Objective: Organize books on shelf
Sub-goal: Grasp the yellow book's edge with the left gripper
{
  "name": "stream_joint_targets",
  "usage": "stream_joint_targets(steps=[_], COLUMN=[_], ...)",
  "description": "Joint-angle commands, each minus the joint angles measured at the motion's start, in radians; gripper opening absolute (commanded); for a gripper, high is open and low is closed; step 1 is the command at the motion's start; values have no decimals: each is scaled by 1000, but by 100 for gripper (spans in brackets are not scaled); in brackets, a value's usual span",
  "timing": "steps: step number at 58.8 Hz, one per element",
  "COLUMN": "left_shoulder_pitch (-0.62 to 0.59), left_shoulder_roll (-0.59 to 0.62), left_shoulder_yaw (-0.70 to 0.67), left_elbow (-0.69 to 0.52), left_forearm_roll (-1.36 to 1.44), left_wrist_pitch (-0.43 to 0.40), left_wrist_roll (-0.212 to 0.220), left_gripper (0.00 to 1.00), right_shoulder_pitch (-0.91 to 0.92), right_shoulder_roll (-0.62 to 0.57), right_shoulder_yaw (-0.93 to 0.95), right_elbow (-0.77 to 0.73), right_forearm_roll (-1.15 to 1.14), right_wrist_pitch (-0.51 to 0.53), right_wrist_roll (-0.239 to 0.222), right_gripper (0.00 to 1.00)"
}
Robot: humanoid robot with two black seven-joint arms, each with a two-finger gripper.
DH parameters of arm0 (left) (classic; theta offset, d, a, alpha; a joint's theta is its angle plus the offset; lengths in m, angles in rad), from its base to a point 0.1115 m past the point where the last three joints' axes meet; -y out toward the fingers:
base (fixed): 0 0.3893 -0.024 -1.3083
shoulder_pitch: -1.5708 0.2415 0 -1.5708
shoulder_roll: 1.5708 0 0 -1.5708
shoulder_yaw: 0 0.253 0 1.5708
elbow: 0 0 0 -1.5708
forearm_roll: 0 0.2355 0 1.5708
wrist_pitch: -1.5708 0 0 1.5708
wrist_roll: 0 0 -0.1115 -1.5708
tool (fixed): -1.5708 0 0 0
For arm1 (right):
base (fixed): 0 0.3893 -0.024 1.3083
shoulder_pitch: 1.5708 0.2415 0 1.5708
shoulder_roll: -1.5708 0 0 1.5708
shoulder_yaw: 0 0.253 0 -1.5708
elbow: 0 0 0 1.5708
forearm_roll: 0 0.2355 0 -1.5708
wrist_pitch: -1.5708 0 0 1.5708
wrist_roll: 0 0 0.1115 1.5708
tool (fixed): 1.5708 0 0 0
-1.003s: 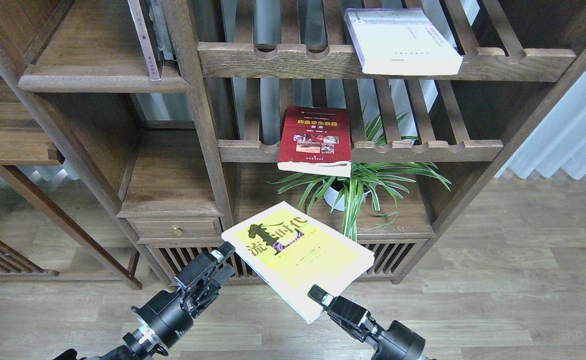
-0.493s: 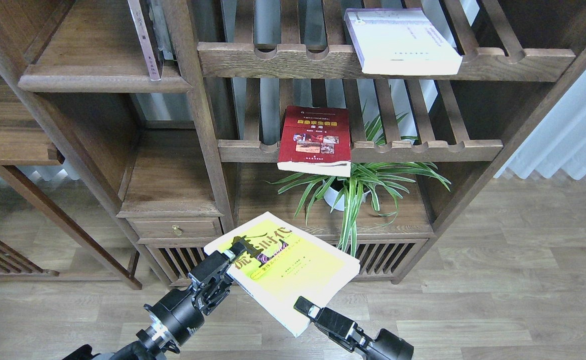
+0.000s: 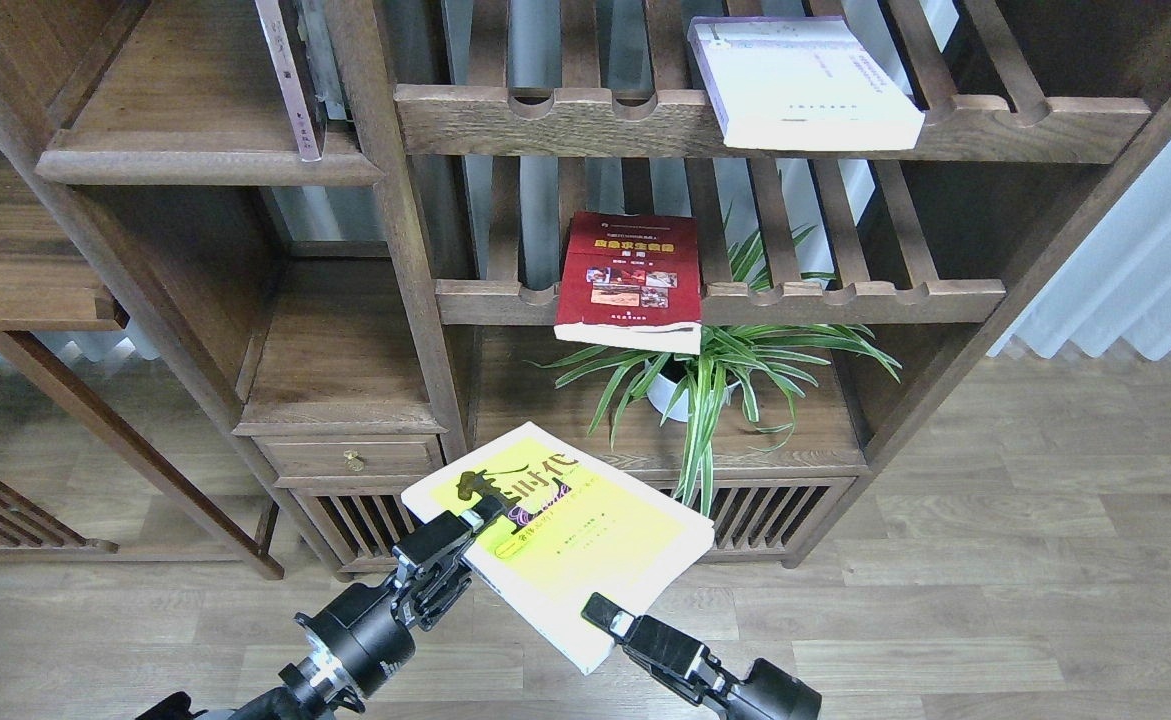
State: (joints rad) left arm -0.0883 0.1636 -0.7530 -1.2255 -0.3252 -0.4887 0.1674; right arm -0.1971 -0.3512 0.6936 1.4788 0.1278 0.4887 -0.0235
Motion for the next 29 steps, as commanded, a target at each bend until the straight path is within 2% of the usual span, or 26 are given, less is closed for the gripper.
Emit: stream_joint_targets(steps=[1, 13, 22, 25, 29], left_shoulder_pitch=[-5, -8, -11, -11, -10], left_shoulder_roll=[-1, -1, 7, 10, 11], left_shoulder_yaw=[-2, -2, -5, -8, -11], left_elbow=[0, 0, 0, -5, -12], left_forearm_roll=[-2, -2, 8, 9, 12], left_wrist_pitch=[0, 0, 0, 0, 0], left_wrist_roll=[32, 63, 72, 77, 77], left_gripper=[21, 8, 6, 6, 6], right_shoulder_pitch=[-2, -4, -4, -4, -2], right_shoulder_roll=[0, 0, 0, 0, 1], right_shoulder_yaw=[0, 0, 0, 0, 4], right_elbow=[0, -2, -3, -6, -17], right_forearm_roll=[-4, -5, -7, -7, -8], right_wrist_pitch=[0, 0, 0, 0, 0], right_wrist_roll=[-4, -4, -4, -4, -4], right_gripper=[5, 5, 5, 7, 17])
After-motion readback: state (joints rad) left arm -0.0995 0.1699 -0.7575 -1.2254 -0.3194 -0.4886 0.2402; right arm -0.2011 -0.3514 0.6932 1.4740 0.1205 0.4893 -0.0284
